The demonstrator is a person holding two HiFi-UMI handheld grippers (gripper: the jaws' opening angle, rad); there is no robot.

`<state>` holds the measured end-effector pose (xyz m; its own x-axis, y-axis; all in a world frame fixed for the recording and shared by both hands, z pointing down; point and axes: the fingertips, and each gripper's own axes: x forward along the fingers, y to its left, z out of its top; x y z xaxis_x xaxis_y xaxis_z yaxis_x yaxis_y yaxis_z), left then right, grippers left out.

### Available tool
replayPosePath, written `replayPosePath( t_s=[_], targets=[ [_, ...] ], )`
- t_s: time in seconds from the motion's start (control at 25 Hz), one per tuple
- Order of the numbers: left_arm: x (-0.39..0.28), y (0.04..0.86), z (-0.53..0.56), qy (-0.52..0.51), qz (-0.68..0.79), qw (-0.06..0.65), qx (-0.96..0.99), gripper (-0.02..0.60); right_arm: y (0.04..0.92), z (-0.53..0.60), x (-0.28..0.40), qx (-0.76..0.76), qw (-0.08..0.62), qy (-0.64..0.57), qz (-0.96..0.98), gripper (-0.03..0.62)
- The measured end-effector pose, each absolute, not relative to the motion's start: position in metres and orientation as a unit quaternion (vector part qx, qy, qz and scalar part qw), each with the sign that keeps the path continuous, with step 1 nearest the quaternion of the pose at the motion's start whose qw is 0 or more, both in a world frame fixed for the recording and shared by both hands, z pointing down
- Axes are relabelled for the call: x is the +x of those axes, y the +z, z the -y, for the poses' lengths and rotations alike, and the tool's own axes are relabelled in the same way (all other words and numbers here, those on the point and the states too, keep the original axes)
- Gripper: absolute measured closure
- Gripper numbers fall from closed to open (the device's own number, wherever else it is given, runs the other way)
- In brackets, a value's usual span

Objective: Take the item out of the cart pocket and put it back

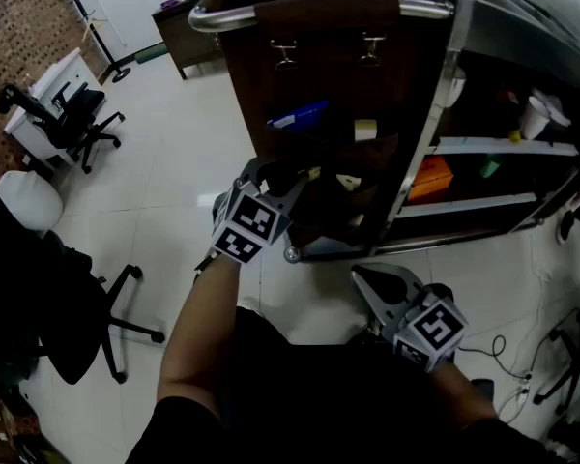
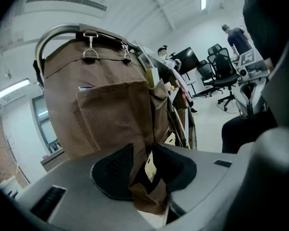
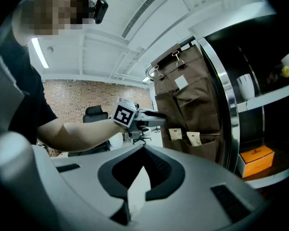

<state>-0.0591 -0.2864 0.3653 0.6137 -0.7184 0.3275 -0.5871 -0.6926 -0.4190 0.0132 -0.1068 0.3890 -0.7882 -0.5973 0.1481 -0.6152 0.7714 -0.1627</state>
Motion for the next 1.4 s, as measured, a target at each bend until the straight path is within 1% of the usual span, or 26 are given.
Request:
replayPosePath(
  t_s=[0.12,0.48,0.76,0.96,1.04,1.08,1.12,1.24,1.4],
  targets=[
    [-0.054,0.377,0.293,-0.260,-0.358,0.147,-0.885,0.456,0.391,0.107,0.013,0.322,0.045,0.103,0.940,0.580],
    [-0.043,0.410,0.313,-0.297,-0.338,0.138,-0.882,0.456,0.392,0.107,0.012,0.322,0.047,0.106,0.939,0.580],
    [-0.041,0.442,0.327,-0.335,-0.322,0.118,-0.878,0.457,0.393,0.109,0.015,0.327,0.048,0.109,0.938,0.580],
    [-0.036,0.442,0.333,-0.331,-0.319,0.108,-0.881,0.458,0.397,0.108,0.017,0.329,0.048,0.114,0.936,0.580],
    [-0.034,0.444,0.334,-0.326,-0.319,0.101,-0.884,0.477,0.398,0.108,0.018,0.329,0.047,0.115,0.936,0.580],
    [-0.034,0.444,0.334,-0.321,-0.321,0.095,-0.886,0.517,0.398,0.108,0.018,0.329,0.047,0.114,0.936,0.580],
    [-0.034,0.445,0.333,-0.316,-0.325,0.086,-0.887,0.527,0.397,0.108,0.019,0.330,0.047,0.114,0.936,0.580],
    [-0.034,0.445,0.331,-0.301,-0.337,0.059,-0.890,0.534,0.397,0.109,0.020,0.331,0.045,0.115,0.935,0.580],
    [-0.035,0.440,0.327,-0.287,-0.347,0.050,-0.891,0.537,0.397,0.107,0.021,0.333,0.045,0.115,0.935,0.580]
  ],
)
